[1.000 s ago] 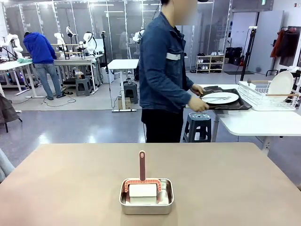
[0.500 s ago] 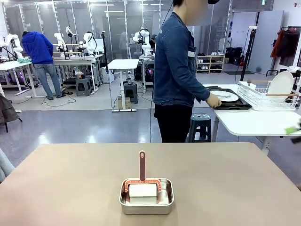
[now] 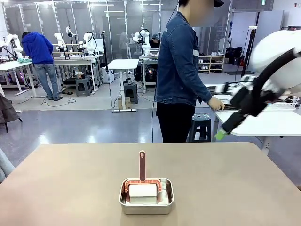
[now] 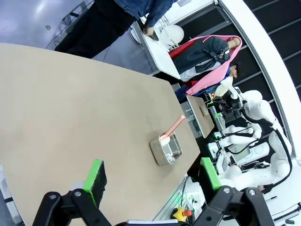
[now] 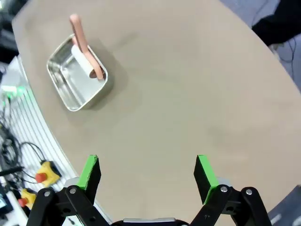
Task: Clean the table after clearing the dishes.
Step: When the right (or left) Handle tray is removed, use the right hand (or left hand) to clean the right (or left) side of the table with the Lint Roller.
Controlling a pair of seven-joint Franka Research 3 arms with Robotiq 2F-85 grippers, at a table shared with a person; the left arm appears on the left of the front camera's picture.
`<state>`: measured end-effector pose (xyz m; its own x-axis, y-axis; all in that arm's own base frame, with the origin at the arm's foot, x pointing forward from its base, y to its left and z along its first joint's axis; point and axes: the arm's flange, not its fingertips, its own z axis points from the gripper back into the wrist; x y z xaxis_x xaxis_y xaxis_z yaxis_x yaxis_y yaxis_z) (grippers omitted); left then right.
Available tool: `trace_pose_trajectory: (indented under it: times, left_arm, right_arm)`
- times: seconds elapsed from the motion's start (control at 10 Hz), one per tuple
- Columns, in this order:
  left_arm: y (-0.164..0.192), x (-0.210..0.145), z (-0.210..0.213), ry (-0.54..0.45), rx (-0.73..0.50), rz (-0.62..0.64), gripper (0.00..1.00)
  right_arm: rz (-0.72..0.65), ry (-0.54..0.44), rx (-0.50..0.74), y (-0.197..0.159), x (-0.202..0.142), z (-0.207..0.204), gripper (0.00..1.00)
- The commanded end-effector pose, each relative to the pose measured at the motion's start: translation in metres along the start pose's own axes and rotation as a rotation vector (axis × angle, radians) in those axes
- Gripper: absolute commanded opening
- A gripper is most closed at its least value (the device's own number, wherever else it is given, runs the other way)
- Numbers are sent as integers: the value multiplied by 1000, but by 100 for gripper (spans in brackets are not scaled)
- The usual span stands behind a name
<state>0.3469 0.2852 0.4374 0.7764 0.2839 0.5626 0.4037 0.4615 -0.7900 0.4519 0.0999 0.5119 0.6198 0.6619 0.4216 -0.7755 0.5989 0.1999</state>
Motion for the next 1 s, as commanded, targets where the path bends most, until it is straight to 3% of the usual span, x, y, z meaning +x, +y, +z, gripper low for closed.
trace_pose_trajectory:
  times: [0.0,0.2,0.3,0.9]
  left_arm:
    - [-4,-1,3,15,7,-6,100]
    - [-4,-1,3,15,7,-6,100]
    - [-4,-1,3,15,7,-6,100]
    - [-4,-1,3,15,7,-6,100]
  right_arm:
    - [84,76,-112,2,18,-27,100]
    - [132,108,-123,11,21,-53,100]
    - [130,80,-71,19,25,-37,100]
    - [141,87,-87,13,23,-38,100]
